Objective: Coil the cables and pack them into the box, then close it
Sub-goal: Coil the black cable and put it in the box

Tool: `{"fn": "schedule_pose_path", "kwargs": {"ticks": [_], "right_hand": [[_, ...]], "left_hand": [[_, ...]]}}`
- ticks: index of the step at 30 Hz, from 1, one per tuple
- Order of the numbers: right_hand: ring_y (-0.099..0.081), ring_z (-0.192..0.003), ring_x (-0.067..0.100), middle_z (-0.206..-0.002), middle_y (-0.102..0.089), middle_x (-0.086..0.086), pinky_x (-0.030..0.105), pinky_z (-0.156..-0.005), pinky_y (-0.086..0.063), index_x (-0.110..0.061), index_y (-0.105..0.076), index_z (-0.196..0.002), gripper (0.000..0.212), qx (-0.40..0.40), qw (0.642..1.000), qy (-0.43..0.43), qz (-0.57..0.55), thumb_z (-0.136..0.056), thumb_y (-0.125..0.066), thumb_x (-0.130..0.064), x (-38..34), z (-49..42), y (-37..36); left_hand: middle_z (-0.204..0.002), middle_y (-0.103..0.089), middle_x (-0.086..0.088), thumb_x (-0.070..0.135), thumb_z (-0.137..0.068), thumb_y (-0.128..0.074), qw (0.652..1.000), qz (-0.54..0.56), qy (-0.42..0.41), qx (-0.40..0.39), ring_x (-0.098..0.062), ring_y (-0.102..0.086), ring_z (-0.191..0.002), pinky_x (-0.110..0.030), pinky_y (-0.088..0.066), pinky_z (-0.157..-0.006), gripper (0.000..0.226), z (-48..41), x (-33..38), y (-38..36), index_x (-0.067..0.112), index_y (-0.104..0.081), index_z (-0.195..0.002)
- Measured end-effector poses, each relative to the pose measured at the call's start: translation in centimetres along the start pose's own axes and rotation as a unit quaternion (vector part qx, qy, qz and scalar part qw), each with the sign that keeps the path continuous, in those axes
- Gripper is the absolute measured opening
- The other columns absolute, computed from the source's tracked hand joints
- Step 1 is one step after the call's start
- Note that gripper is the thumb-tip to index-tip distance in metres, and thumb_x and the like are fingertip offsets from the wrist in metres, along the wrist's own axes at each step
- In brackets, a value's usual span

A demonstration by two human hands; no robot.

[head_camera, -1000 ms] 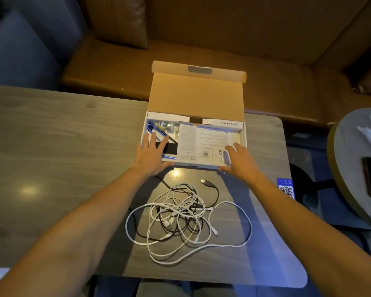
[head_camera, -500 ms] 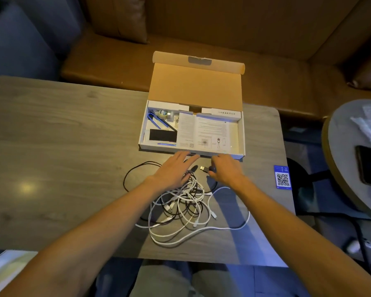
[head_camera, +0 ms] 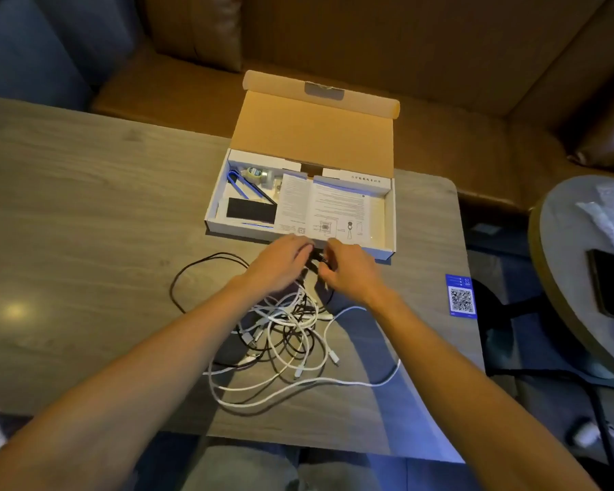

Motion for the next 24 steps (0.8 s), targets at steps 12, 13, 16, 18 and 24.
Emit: {"fn": "schedule_pose_path", "kwargs": {"ticks": [12, 13, 16, 18, 24], "right_hand": [[-0.058, -0.057, 0.021, -0.076, -0.069, 0.005, 0.028, -0.048, -0.049, -0.004, -0.068, -0.101, 0.016, 0.111, 0.875, 0.069, -0.467, -0.091, -0.073, -0.015, -0.6, -3.1, 1.9], [-0.051, -0.054, 0.019, -0.071, -0.065, 0.003, 0.026, -0.044, -0.042, -0.004, -0.068, -0.097, 0.016, 0.121, 0.862, 0.071, -0.488, -0.089, -0.076, -0.015, -0.8, -3.6, 2.2], [-0.042, -0.051, 0.008, -0.064, -0.059, -0.005, 0.023, -0.044, -0.032, -0.01, -0.068, -0.087, 0.014, 0.15, 0.856, 0.105, -0.483, -0.087, -0.078, -0.02, -1.5, -5.1, 2.4], [-0.043, -0.055, 0.007, -0.064, -0.056, -0.006, 0.024, -0.047, -0.033, -0.012, -0.068, -0.087, 0.014, 0.152, 0.868, 0.132, -0.454, -0.09, -0.075, -0.024, -1.6, -5.9, 2.5], [-0.044, -0.059, 0.009, -0.065, -0.052, -0.001, 0.025, -0.056, -0.041, -0.01, -0.068, -0.095, 0.021, 0.077, 0.916, 0.138, -0.368, -0.102, -0.057, -0.026, -1.3, -5.8, 1.3]], "left_hand": [[-0.064, -0.046, 0.001, 0.029, -0.108, -0.039, 0.902, 0.421, 0.037, -0.084, -0.011, -0.047, -0.061, -0.026, -0.046, -0.065, 0.03, -1.4, 0.2, 4.1, 0.013, -0.06, -0.093], [-0.064, -0.043, 0.0, 0.029, -0.108, -0.039, 0.876, 0.471, 0.039, -0.097, -0.011, -0.046, -0.061, -0.024, -0.047, -0.065, 0.029, -1.4, 0.0, 4.5, 0.01, -0.058, -0.099], [-0.066, -0.039, -0.002, 0.027, -0.108, -0.04, 0.817, 0.565, 0.015, -0.11, -0.015, -0.05, -0.062, -0.028, -0.048, -0.071, 0.025, -1.3, -0.6, 4.9, 0.006, -0.054, -0.111], [-0.066, -0.04, -0.002, 0.026, -0.109, -0.037, 0.811, 0.576, -0.013, -0.1, -0.016, -0.053, -0.065, -0.032, -0.048, -0.076, 0.025, -1.5, -1.1, 4.7, 0.007, -0.053, -0.11], [-0.08, -0.06, -0.005, 0.024, -0.11, -0.031, 0.766, 0.641, -0.051, 0.006, -0.019, -0.061, -0.08, -0.038, -0.052, -0.087, 0.03, -1.1, -1.6, 3.0, 0.009, -0.055, -0.1]]}}
Point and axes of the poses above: each hand's wrist, its own z-axis away from the middle knuckle, its own y-axis out of the back of the hand, x = y × z, the point moved 1 cm from there along -z, towards the middle knuckle
